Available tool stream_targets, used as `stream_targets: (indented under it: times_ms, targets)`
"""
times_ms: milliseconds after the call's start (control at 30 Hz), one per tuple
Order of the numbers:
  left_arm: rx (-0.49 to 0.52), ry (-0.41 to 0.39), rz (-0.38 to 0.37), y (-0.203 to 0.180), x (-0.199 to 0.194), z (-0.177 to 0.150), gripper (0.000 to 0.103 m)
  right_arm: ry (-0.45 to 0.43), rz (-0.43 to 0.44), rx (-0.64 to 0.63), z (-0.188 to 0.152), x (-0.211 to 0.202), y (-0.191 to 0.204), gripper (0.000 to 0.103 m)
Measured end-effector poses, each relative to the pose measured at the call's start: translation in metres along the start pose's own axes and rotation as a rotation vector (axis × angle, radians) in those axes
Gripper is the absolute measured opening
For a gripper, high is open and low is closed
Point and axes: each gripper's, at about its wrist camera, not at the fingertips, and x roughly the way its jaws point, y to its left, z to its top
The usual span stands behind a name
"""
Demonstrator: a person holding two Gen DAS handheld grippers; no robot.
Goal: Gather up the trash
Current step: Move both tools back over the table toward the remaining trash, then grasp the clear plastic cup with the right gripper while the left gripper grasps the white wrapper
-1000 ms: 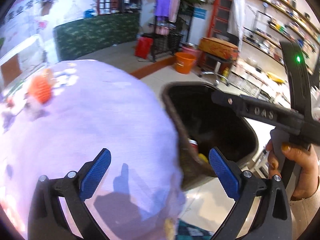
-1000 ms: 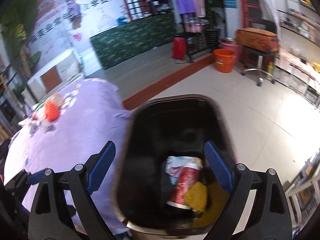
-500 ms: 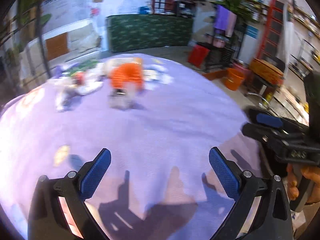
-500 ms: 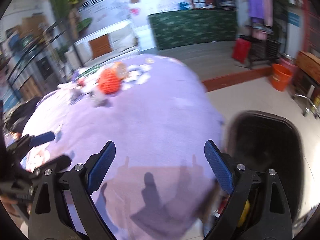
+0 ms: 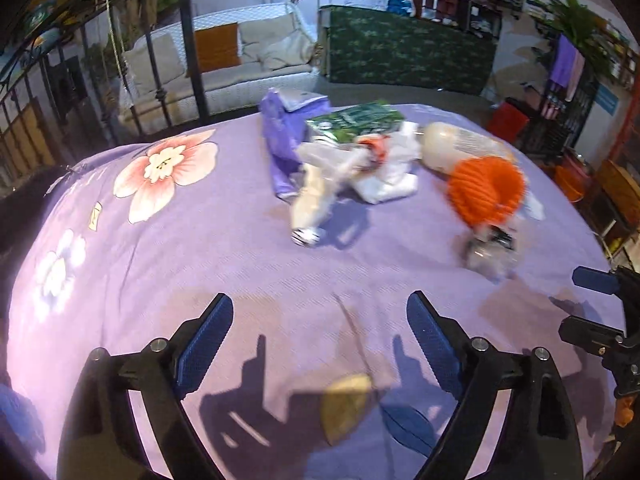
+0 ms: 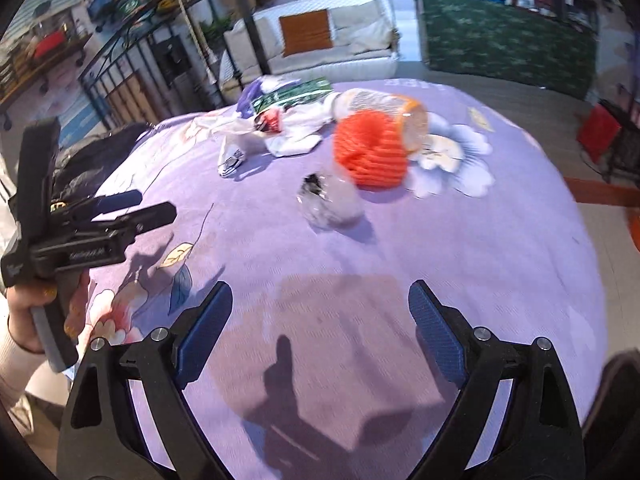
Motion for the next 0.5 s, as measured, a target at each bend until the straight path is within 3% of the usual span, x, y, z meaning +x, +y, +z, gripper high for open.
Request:
stream_targets:
  times_ms: [167,267,367,433,500]
  targets:
    - [-0.015,0.043,0.007,0.014,0.031,0.017,0.08,0.076,0.016,0.003,0.039,0.052,0.004,0.079]
    - [-0.027,0.062,-0.015,0.015,0.049,0.029,0.077,0.11,-0.015,0.008,0.053,0.078,0.005,0.069]
    - [-0.018,0.066,0.011,0.011,0.061,0.037,0.075,0.127,-0.026,0.013,0.062,0.093,0.004,0.057]
    - [-0.031,0.073,0.001,0.012,0.069,0.041,0.07,0.132,-0.033,0.02,0.065,0.1,0.003,0.052]
    - [-0.028,0.077,0.003,0.012,0.072,0.042,0.051,0.132,-0.048,0.026,0.066,0.103,0.002,0.04]
